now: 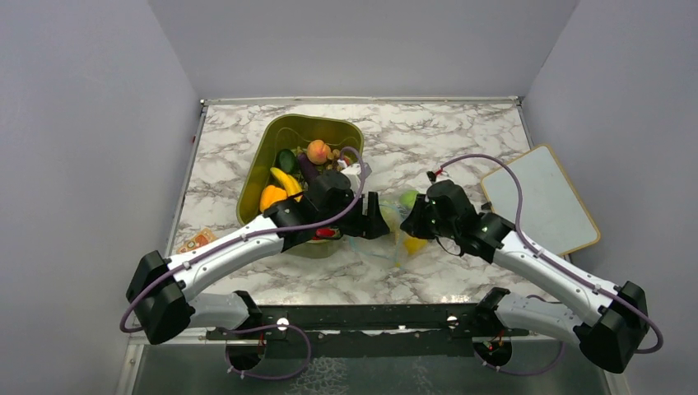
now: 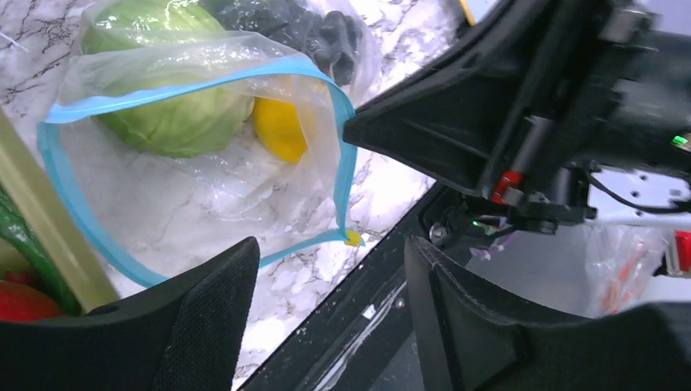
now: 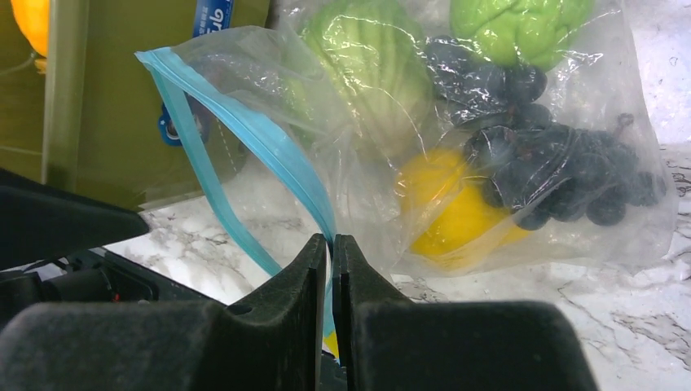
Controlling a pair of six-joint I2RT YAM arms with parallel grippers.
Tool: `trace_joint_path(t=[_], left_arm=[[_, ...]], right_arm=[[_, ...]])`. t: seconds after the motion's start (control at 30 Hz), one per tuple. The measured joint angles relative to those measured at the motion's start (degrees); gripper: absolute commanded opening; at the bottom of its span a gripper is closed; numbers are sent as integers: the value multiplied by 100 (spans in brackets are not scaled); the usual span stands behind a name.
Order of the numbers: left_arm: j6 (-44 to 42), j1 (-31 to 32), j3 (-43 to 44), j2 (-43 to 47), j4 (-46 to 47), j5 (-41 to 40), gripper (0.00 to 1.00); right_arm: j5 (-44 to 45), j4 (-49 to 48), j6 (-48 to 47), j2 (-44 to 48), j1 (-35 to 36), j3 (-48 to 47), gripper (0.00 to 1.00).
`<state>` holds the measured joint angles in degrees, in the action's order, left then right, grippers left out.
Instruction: Open the zip-top bag and remove the fake food
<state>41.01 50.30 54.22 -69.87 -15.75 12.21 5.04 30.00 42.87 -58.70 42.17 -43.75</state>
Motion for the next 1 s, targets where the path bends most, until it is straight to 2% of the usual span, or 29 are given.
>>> trace_joint_path(t=[0.2,0.27,0.6,0.73,0.83,1.0], left_arm=[[166,269,258,-702,70,-476,59],[254,308,280,-876,72,-612,53],[717,382,225,-1169,17,-1187,31],[750,382,212,-1169,-33,-1322,26],[756,382,212,-1169,-76,-1392,25],[811,385,184,-1132,-96,-1521,24]], right_arm=[[31,20,79,302,0,0,10],[26,17,81,374,0,0,13],[-584,-37,-157,125,0,0,43],[-1016,-306,-350,140,0,57,50],[-1259,-461,-455,136,0,107,49],[-1237,-470,-546,-173,0,24,32]])
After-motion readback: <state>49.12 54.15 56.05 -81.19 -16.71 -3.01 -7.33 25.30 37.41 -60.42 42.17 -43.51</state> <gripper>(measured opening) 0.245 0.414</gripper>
